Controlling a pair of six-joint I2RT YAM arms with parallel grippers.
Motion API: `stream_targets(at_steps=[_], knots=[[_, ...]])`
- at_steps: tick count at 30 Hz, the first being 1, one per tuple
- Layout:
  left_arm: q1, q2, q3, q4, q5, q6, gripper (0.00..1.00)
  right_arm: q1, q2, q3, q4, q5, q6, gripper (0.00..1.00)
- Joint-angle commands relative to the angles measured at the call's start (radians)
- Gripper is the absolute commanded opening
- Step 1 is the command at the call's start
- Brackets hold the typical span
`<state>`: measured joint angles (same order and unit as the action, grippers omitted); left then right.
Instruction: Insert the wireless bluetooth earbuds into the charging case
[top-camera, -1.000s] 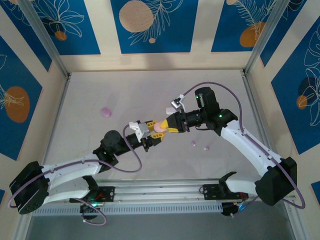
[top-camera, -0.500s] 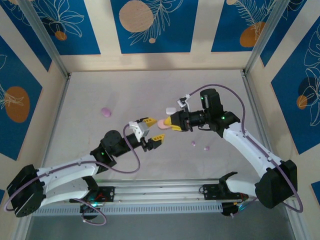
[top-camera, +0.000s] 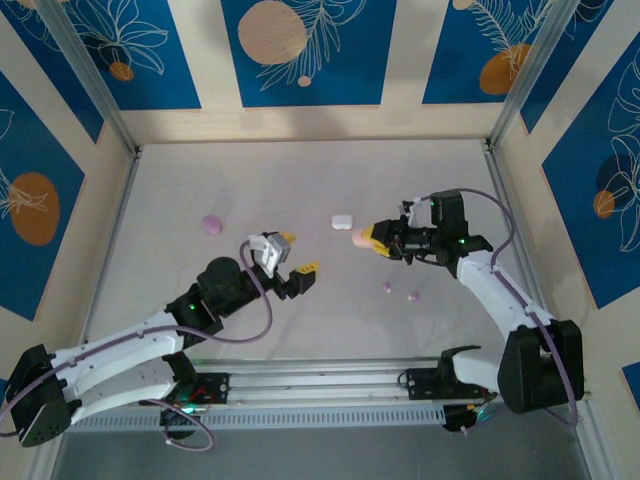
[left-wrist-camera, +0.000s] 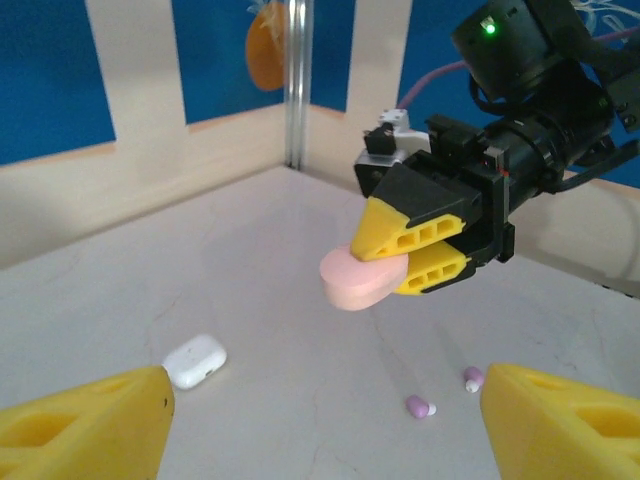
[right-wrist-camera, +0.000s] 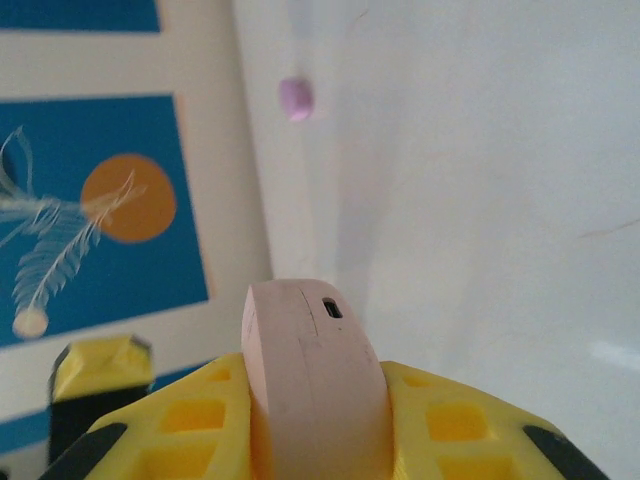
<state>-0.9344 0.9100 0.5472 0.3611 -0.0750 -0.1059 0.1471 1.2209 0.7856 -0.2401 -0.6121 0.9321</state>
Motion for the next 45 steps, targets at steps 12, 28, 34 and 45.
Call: stream_targets(at_steps=[12,28,34,45], knots=[[0.037,0.006,0.131,-0.330,-0.112,-0.115,1.00,-0.076,0.397,0.145,-0.040,0.066,-0.206,0.17],[0.098,-0.002,0.125,-0.367,-0.080,-0.140,1.00,-0.069,0.714,0.389,-0.091,0.105,-0.289,0.21],[0.109,-0.003,0.123,-0.364,-0.066,-0.140,1.00,-0.061,0.789,0.433,-0.083,0.072,-0.295,0.22],[0.117,0.005,0.120,-0.351,-0.057,-0.153,1.00,-0.060,0.801,0.455,-0.138,0.132,-0.326,0.36]])
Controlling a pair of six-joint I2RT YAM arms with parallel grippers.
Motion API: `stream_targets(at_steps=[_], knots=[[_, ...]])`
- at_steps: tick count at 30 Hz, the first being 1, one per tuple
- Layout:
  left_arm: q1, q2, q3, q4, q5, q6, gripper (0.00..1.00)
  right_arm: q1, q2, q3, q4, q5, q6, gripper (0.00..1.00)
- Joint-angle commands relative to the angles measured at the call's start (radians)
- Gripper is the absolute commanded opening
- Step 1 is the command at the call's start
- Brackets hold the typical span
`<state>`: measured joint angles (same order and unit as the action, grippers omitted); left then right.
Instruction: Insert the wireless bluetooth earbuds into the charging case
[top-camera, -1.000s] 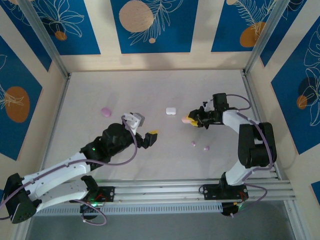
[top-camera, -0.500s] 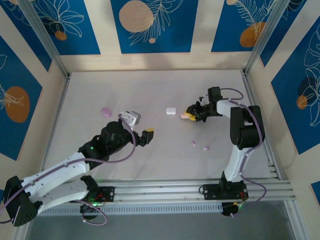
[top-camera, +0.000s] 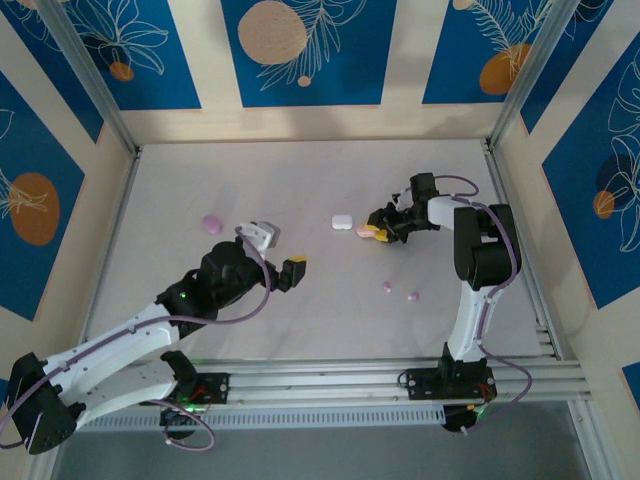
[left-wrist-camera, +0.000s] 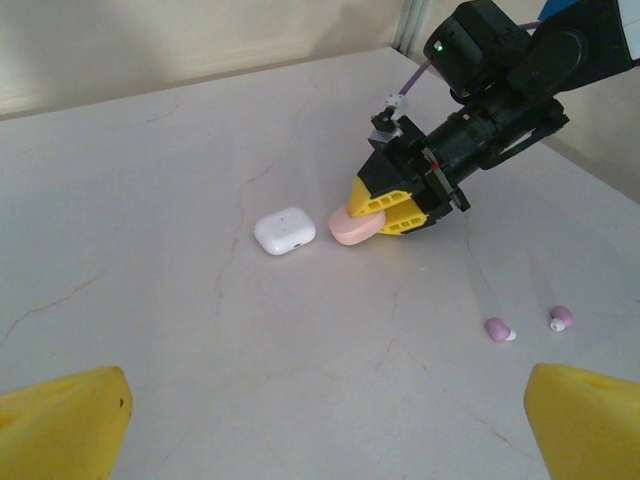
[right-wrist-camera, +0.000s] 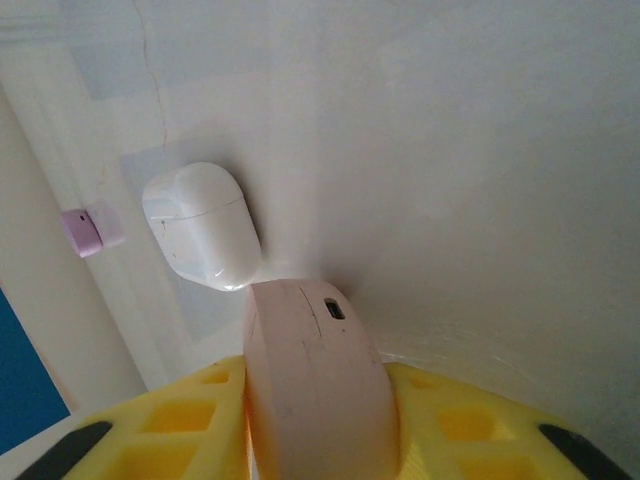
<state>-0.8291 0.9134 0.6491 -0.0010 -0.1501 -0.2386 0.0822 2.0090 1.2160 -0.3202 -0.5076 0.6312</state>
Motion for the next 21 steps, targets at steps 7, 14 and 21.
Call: stream_targets(at_steps=[7,14,21], knots=[[0.012,0.006,0.021,0.008,0.023,-0.028,1.00,0.008,-0.025,0.019,-0.102,0.101,-0.041,0.44],[0.016,0.020,0.036,-0.017,0.021,-0.037,1.00,0.009,-0.059,0.020,-0.143,0.166,-0.059,0.48],[0.030,0.045,0.065,-0.071,0.011,-0.059,1.00,0.011,-0.107,0.016,-0.170,0.197,-0.077,0.49]])
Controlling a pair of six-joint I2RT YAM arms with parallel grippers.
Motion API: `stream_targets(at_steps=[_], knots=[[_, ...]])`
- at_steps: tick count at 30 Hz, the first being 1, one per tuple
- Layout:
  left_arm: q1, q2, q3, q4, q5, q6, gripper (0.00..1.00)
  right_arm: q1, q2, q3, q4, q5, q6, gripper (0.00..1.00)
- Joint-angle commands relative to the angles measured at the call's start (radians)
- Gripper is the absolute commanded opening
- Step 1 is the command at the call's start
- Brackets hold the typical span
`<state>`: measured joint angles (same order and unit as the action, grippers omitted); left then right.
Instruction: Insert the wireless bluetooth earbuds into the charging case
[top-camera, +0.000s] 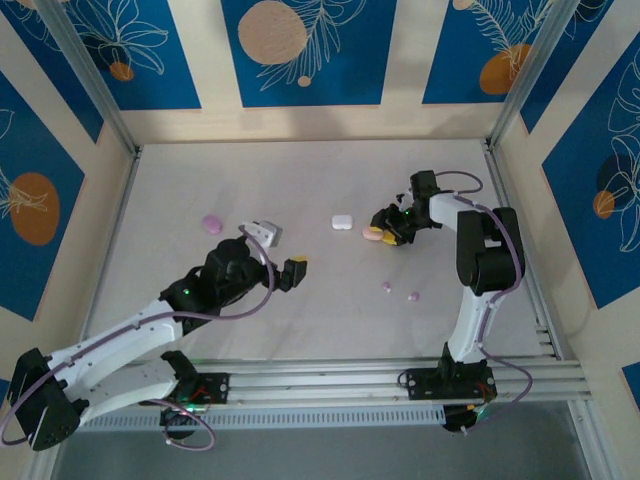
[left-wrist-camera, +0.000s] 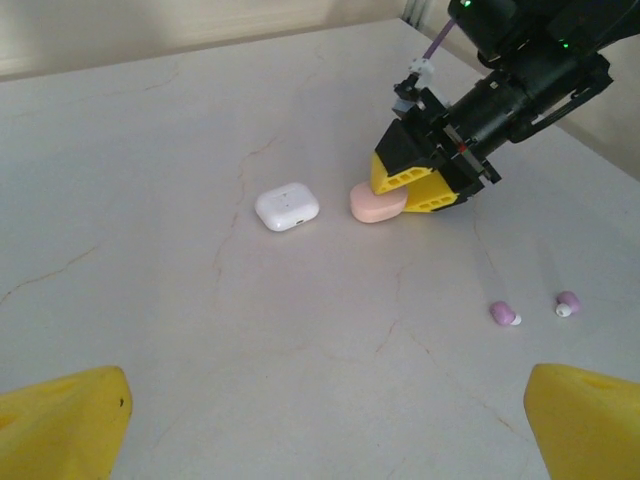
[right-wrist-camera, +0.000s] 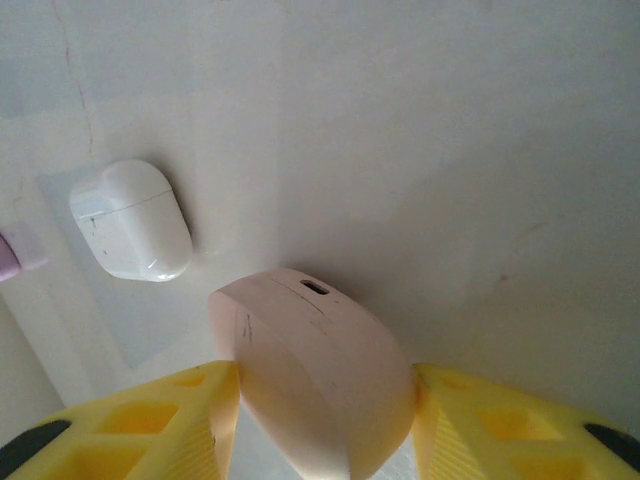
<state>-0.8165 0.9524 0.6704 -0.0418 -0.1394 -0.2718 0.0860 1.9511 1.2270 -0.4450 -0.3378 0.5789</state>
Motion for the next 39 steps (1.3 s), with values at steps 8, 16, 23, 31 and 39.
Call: stream_targets(at_steps=[8,16,23,31,39], knots=[[0.039,0.039,0.073,-0.084,0.009,-0.060,1.00,0.007,-0.090,0.001,-0.080,0.056,-0.048,0.53],[0.223,0.119,0.168,-0.336,0.007,-0.194,0.87,0.030,-0.289,-0.059,-0.073,0.083,-0.019,0.53],[0.450,0.241,0.231,-0.403,-0.045,-0.351,0.74,0.118,-0.445,-0.074,-0.096,0.089,0.010,0.53],[0.620,0.500,0.392,-0.480,-0.120,-0.477,0.67,0.269,-0.531,-0.067,-0.109,0.103,0.030,0.53],[0.686,0.730,0.558,-0.532,-0.118,-0.496,0.69,0.388,-0.593,-0.079,-0.073,0.070,-0.035,0.53]])
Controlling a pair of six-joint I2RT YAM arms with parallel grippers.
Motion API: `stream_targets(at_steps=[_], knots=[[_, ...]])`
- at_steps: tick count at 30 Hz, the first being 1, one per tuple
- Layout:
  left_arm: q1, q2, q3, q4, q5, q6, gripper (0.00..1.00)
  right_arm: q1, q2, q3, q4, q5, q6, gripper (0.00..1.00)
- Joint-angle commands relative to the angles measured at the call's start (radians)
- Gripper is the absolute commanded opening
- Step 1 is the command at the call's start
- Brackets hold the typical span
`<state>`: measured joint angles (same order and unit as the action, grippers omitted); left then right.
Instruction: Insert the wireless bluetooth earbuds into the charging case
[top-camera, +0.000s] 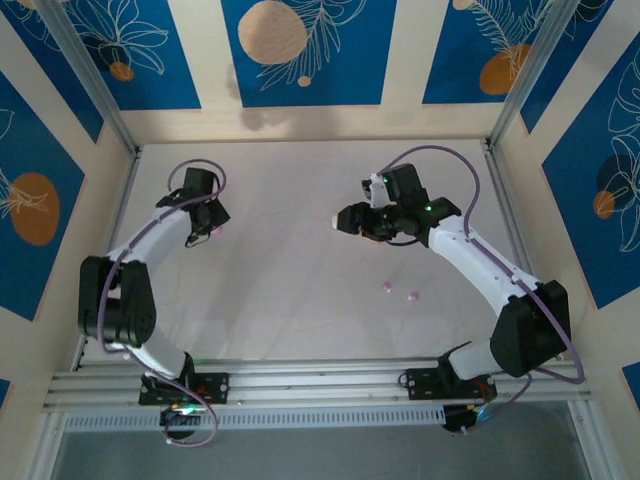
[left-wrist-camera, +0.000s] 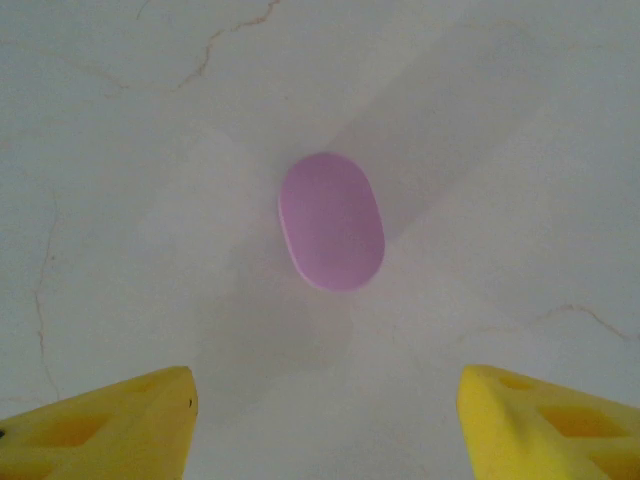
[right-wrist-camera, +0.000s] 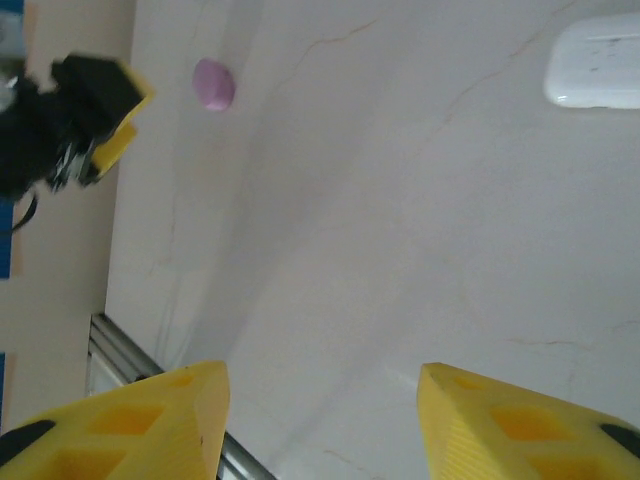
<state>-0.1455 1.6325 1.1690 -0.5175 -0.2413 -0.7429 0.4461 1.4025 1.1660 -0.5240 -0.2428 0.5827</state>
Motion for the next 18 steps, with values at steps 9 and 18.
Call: stream_targets(at_steps=[9,18], knots=[[0.029,0.220,0.157,-0.072,-0.008,-0.059,0.70,0.094,-0.104,-0.054,0.102,-0.066,-0.098,0.70],[0.056,0.317,0.218,-0.084,-0.005,-0.078,0.68,0.094,-0.080,-0.040,0.074,-0.042,-0.093,0.71]])
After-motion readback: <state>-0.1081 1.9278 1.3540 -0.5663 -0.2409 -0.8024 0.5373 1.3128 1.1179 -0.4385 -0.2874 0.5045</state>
